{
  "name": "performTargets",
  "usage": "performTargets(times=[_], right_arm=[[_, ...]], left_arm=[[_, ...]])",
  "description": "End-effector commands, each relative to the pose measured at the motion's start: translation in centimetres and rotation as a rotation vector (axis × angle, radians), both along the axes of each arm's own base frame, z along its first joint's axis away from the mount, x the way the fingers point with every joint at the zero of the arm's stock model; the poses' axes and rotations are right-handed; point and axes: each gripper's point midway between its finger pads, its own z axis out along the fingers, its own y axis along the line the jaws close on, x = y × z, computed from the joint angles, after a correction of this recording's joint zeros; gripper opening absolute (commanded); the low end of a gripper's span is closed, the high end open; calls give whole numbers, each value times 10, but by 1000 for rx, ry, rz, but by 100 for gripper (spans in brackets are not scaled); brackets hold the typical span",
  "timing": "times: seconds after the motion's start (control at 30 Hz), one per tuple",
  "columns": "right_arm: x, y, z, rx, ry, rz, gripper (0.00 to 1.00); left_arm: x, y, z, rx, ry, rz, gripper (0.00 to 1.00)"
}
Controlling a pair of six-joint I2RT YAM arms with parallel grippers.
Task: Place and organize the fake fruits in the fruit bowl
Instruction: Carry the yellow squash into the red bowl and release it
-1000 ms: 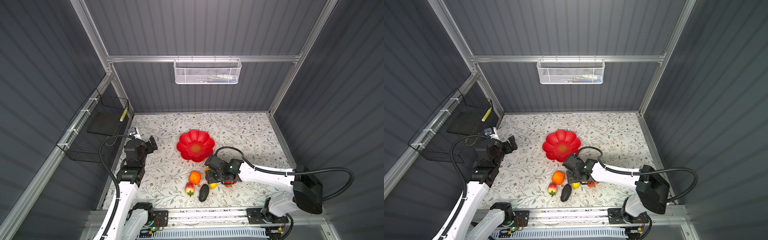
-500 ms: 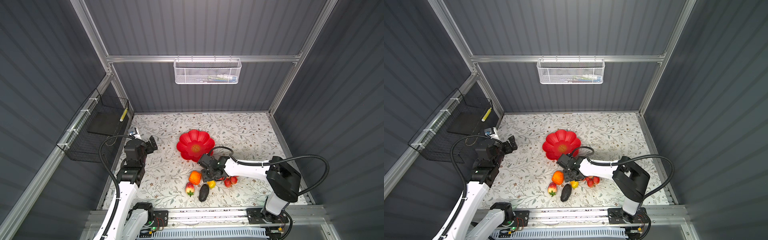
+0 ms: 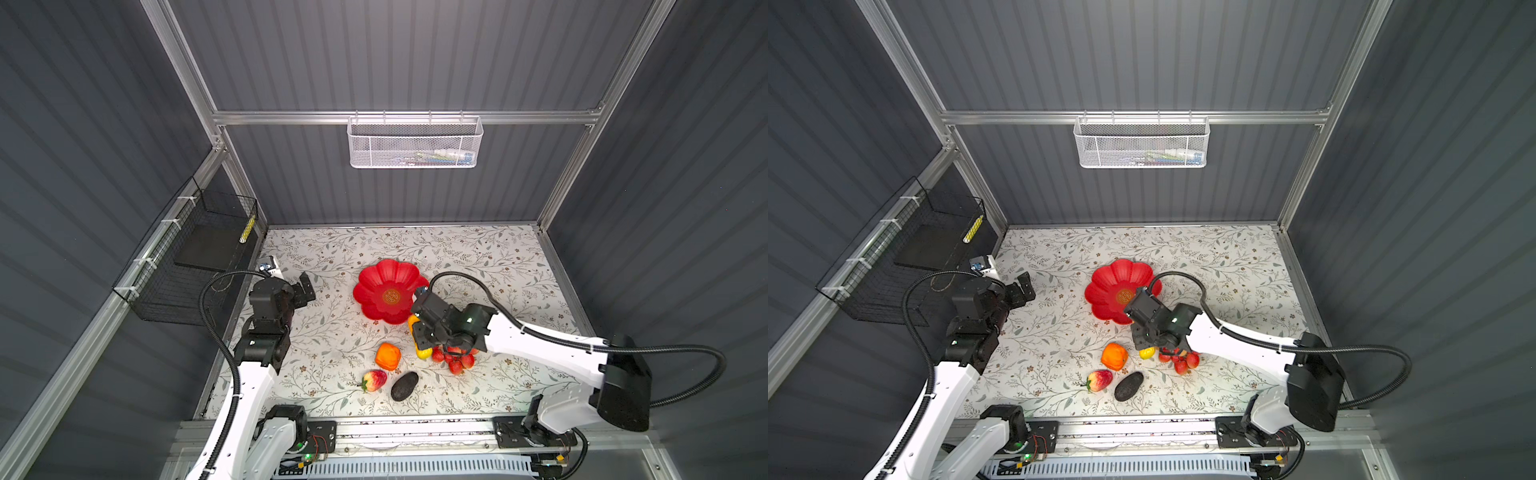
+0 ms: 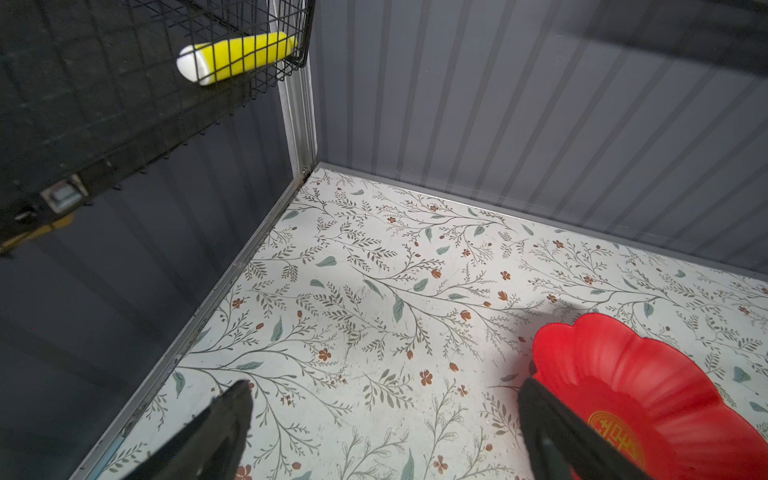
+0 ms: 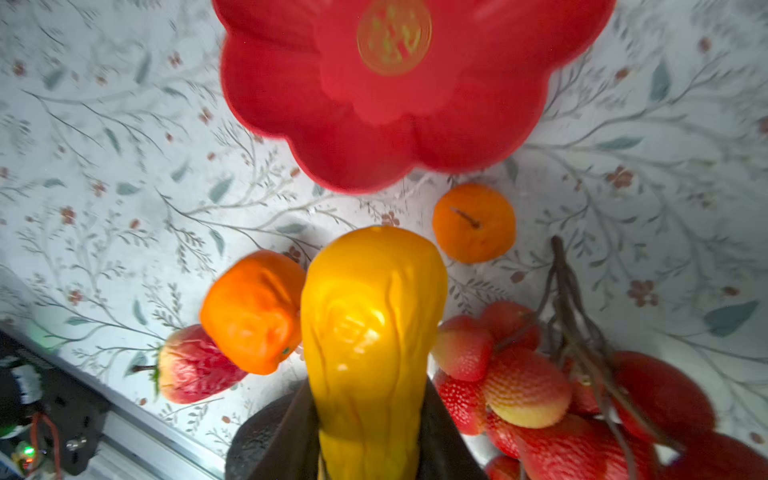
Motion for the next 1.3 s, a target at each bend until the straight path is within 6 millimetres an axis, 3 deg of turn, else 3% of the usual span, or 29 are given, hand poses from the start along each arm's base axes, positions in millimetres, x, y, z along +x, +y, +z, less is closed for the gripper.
performTargets(times=[0.0,0.1,0.23,0.37,0.5,0.77,0.97,1.1,1.27], right_arm=[[36,-11,17,-41,-88,-9,23],[80,-1,25,-36,-131,6,23],[132,18,16,-83,-155,42,24],[168,31,-5,-138,-156,72,24],[191,37,-29,-150,-125,91,25],[204,42,-83,-190,-55,103,27],[203,47,-110,-185,-2,108,37],[204,50,-100,-168,-10,103,51],[209,43,-45,-97,-95,66,69]], left_arm=[[-1,0,-4,-15,17,-2,100],[-2,-1,-6,-23,32,0,100],[-5,-2,-10,-55,55,2,100],[-14,-17,-18,-137,140,-56,100],[-29,-40,-36,-239,255,-146,99],[-68,-69,-73,-452,423,-211,93],[-91,-82,-92,-553,529,-227,91],[-98,-91,-104,-620,568,-242,89],[-99,-100,-106,-643,587,-276,90]])
